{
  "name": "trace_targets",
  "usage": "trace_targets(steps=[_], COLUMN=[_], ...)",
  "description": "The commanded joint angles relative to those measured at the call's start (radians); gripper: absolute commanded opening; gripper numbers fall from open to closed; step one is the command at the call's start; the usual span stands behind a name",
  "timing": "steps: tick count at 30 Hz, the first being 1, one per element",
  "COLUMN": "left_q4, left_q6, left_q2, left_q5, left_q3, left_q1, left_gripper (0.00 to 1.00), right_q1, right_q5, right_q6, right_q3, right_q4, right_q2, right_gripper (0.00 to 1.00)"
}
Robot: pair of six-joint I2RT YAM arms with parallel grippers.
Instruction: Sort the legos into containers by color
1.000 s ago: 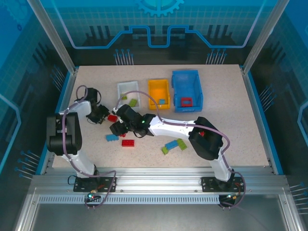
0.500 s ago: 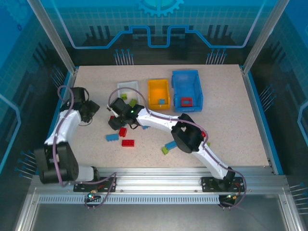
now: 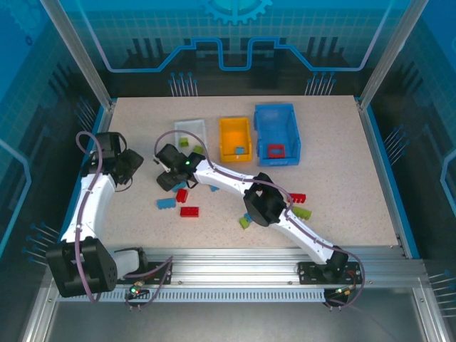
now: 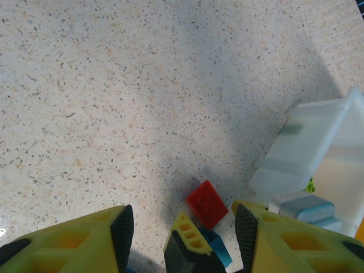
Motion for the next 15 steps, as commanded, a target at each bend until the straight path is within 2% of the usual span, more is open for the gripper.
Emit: trace_targets(steps=[1, 10, 15], left_q4=[-0.046, -0.062, -0.056], left_q6=[0.017, 0.027, 0.026], left_q2=[-0.033, -0.049, -0.053], left_q5=[0.021, 0.032, 0.035], left_q3=[0.032, 0.051, 0.042], left_q1=[0.001, 0.001, 0.001], left_gripper=[0.54, 0.54, 0.54], right_q1=[-0.019, -0.023, -0.012], right_q5=[-0.006, -0.045, -0.027], right_q6=[-0.01, 0.0, -0.003], right_q3=[0.089, 0.191, 0.184], right_q4=[-0.053, -0.049, -0.05], right_q2=[0.066, 0.137, 0.121], right_gripper=[0.74, 0.63, 0.44])
